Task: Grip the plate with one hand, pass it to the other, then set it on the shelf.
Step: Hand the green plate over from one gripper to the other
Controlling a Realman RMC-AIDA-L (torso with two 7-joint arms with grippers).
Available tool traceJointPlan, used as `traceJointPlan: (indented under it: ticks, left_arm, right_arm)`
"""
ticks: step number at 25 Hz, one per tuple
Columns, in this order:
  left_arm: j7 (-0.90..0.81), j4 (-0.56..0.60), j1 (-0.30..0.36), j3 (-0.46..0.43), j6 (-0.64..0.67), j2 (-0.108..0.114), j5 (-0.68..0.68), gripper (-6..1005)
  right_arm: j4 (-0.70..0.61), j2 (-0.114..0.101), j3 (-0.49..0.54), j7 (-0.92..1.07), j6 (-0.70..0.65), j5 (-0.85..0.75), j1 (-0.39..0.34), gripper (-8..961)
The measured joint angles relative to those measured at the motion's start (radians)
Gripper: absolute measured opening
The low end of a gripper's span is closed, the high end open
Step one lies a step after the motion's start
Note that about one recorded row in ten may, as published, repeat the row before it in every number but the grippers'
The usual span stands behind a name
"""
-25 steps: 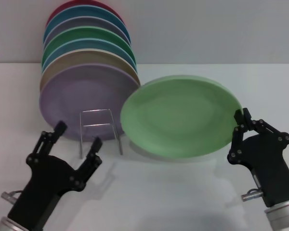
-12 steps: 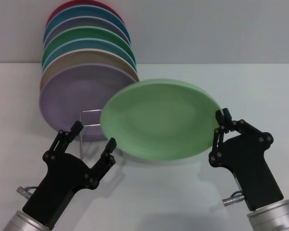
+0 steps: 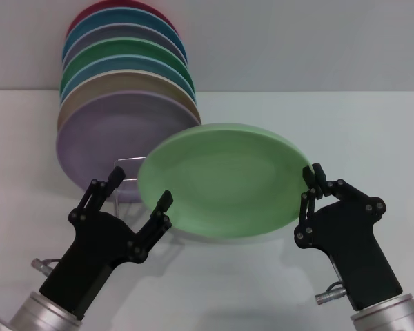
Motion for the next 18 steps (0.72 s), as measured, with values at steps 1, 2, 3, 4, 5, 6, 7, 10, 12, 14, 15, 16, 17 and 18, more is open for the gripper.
traceJointPlan:
  ticks: [1, 2, 3, 4, 5, 6, 7, 10, 12, 14, 15, 16, 17, 18]
  left_arm:
    - [0.0, 0.0, -0.003, 0.0, -0.004, 0.0, 0.0, 810]
    - [-0.001, -0.001, -0.007, 0.0, -0.012, 0.0, -0.001, 810]
    - [-0.001, -0.001, -0.007, 0.0, -0.012, 0.0, -0.001, 810]
    - [-0.001, -0.002, -0.012, -0.005, -0.023, 0.0, -0.001, 809]
    - [-0.002, -0.002, -0.013, -0.007, -0.027, 0.0, -0.001, 809]
    - [-0.002, -0.003, -0.014, -0.01, -0.03, 0.0, -0.001, 809]
    - [-0.002, -0.003, -0.017, -0.013, -0.035, 0.0, -0.002, 809]
    - [-0.003, -0.004, -0.022, -0.015, -0.05, 0.0, -0.002, 792]
    - [-0.003, -0.001, -0.023, -0.015, -0.064, 0.0, -0.002, 781]
    - [-0.003, 0.0, -0.023, -0.015, -0.072, 0.0, -0.002, 712]
    - [-0.003, 0.0, -0.022, -0.015, -0.074, 0.0, -0.002, 677]
    - [-0.003, -0.001, -0.02, -0.016, -0.075, 0.0, -0.002, 643]
    - [-0.003, -0.003, -0.018, -0.016, -0.075, 0.0, -0.002, 608]
    - [-0.003, -0.004, -0.016, -0.017, -0.075, 0.001, -0.002, 574]
  right_arm:
    - [0.0, 0.0, -0.002, 0.0, 0.0, 0.0, 0.002, 18]
    - [0.0, 0.0, -0.004, 0.0, 0.0, 0.0, 0.004, 18]
    - [-0.001, 0.0, -0.004, 0.0, 0.0, 0.0, 0.005, 18]
    - [-0.001, 0.0, -0.005, 0.0, 0.0, 0.0, 0.006, 18]
    - [-0.002, 0.0, -0.005, 0.0, 0.0, 0.0, 0.007, 18]
    - [-0.003, 0.0, -0.005, 0.0, 0.0, 0.0, 0.008, 18]
    - [-0.003, 0.0, -0.005, 0.0, 0.0, 0.0, 0.01, 18]
    - [-0.004, 0.0, -0.005, 0.001, 0.0, 0.0, 0.012, 18]
    - [-0.004, 0.0, -0.005, 0.003, 0.0, 0.0, 0.014, 18]
    - [-0.004, 0.0, -0.005, 0.003, 0.0, 0.0, 0.016, 18]
    - [-0.004, 0.0, -0.005, 0.003, 0.0, 0.0, 0.016, 18]
    - [-0.004, 0.0, -0.005, 0.003, 0.0, 0.0, 0.016, 18]
    - [-0.004, 0.0, -0.005, 0.004, 0.001, 0.0, 0.017, 18]
    - [-0.004, 0.0, -0.005, 0.005, 0.001, 0.0, 0.017, 18]
